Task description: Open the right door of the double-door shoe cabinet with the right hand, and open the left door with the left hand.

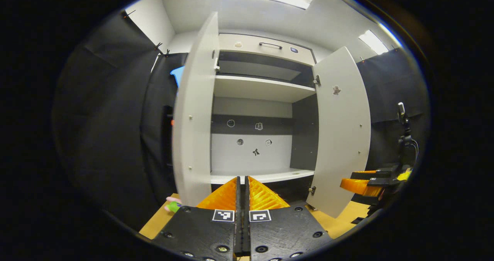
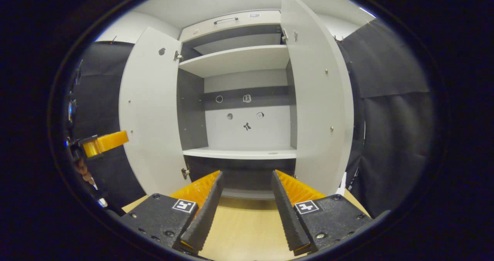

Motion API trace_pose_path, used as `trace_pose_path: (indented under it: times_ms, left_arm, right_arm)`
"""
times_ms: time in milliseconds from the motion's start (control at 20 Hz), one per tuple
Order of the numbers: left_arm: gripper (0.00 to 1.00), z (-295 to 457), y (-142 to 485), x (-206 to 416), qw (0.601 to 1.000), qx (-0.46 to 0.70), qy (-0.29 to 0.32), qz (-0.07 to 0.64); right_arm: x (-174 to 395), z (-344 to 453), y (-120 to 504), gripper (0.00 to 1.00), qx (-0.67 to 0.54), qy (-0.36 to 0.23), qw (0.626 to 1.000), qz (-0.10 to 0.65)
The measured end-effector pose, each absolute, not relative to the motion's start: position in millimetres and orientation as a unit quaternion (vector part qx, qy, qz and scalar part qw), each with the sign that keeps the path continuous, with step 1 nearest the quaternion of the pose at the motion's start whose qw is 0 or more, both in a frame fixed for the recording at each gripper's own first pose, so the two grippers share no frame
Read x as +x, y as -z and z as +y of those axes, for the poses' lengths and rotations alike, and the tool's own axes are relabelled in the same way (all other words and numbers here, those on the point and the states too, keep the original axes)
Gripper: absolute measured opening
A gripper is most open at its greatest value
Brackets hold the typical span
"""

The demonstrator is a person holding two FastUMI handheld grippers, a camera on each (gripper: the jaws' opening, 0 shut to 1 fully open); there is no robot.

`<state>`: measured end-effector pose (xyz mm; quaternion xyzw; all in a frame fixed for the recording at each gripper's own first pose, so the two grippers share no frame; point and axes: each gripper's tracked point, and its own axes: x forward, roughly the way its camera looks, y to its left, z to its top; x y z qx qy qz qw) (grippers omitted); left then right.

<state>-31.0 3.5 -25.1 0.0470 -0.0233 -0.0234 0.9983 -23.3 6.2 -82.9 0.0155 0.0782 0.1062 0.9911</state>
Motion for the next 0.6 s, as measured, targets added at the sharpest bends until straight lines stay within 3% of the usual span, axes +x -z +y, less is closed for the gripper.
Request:
trace_pose_path:
  times_ms: [100, 150, 300, 500, 600]
  left_arm:
    - [0.0, -19.3, 31.4, -19.3, 0.998, 0.047, 0.027, -0.028]
    - [0.13, -29.3, 37.5, -12.0, 0.998, 0.04, 0.035, -0.023]
    - [0.26, -45.9, 49.9, -7.9, 0.999, 0.016, 0.046, -0.002]
    - [0.84, -62.6, 61.4, -13.2, 0.998, -0.003, 0.064, 0.012]
    - [0.88, -56.0, 62.7, -14.0, 0.999, 0.003, 0.047, 0.009]
  right_arm:
    - [-29.2, 1.0, 83.1, 0.79, 0.006, -0.095, 0.993, 0.07]
    - [-32.0, -0.7, 82.3, 0.82, 0.005, -0.093, 0.994, 0.066]
    - [-39.0, -5.2, 80.9, 0.83, 0.011, -0.092, 0.994, 0.061]
    - [-40.9, -17.4, 78.8, 0.78, 0.025, -0.084, 0.995, 0.055]
    - [-40.7, -22.4, 77.5, 0.79, 0.027, -0.079, 0.995, 0.052]
